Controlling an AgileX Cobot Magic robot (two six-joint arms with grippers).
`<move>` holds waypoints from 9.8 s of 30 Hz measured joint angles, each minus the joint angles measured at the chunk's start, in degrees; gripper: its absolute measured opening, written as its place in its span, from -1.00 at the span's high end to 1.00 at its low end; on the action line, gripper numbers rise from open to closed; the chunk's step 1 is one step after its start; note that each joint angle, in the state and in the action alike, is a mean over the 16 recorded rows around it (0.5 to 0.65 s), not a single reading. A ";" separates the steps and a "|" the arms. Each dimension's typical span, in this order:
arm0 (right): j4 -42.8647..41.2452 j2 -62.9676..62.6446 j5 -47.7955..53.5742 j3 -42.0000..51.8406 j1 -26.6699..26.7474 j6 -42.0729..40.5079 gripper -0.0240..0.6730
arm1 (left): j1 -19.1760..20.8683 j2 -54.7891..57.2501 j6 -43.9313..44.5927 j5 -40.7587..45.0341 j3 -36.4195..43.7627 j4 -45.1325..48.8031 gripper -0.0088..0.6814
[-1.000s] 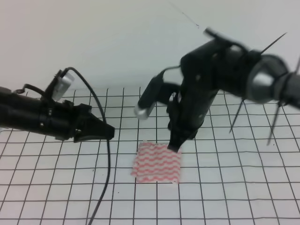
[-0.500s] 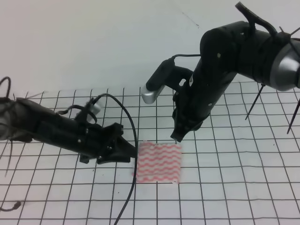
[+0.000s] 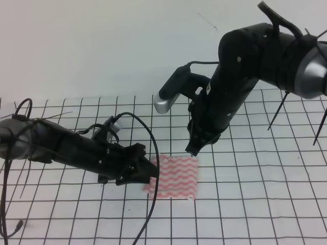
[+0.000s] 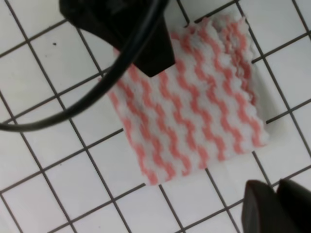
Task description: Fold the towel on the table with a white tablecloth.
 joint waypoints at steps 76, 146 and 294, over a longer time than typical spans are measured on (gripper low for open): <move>2.72 0.00 3.03 0.00 0.00 -1.89 0.77 | 1.55 0.99 11.14 8.99 -0.09 -11.05 0.62; 3.63 0.00 5.10 0.00 0.00 -2.75 0.77 | -2.11 3.85 7.50 0.81 -0.22 -8.05 0.71; -43.22 -85.66 -31.52 56.81 -1.15 58.35 0.93 | 9.77 -85.56 -3.86 -5.73 22.63 12.89 0.98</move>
